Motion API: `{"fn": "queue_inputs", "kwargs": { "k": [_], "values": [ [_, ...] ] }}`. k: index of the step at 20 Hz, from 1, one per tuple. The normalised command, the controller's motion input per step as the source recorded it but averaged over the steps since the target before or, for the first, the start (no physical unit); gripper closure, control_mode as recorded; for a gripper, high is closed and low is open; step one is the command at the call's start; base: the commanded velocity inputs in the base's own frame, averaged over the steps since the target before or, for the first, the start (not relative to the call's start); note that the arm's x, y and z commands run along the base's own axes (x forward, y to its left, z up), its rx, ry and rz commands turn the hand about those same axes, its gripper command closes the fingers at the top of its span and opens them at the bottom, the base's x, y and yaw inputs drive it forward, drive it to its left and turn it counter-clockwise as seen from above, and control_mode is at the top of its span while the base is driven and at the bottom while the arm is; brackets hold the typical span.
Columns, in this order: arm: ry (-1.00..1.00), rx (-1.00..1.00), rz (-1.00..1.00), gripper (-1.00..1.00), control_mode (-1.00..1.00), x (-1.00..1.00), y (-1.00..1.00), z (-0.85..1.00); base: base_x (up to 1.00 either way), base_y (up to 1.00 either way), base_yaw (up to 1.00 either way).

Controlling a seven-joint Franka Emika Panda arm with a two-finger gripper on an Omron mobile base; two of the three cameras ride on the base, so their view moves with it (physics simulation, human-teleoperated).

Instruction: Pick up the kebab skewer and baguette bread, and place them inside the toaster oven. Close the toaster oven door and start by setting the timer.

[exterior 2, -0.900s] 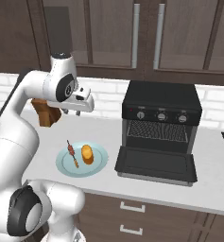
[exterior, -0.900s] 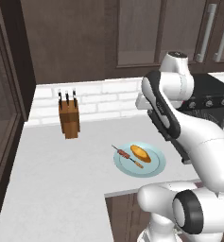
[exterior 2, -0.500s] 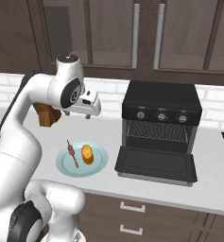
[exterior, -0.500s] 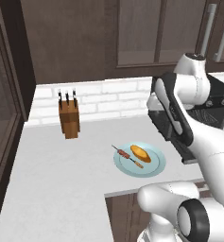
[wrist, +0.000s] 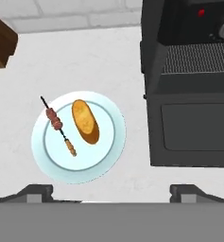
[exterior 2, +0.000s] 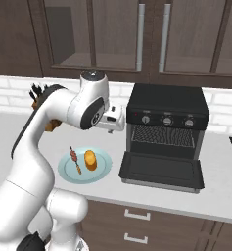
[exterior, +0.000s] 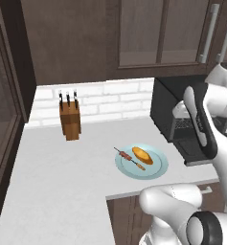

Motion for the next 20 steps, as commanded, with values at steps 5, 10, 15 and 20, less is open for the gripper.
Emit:
{"fn": "queue_inputs", "kwargs": {
  "k": [5, 10, 15, 20],
  "values": [
    [-0.09, -0.01, 0.00, -1.00, -1.00, -0.14, -0.49, -0.23, 0.00, 0.00, 0.00],
    [-0.17, 0.02, 0.00, -1.00, -1.00, -0.30, -1.00, -0.37, 0.00, 0.00, 0.00],
    [-0.13, 0.00, 0.00, -1.00, -1.00, 0.07, -0.81, -0.31, 0.00, 0.00, 0.00],
    [-0.16, 0.00, 0.00, -1.00, -1.00, 0.30, -0.61, -0.26, 0.00, 0.00, 0.00]
  ]
}}
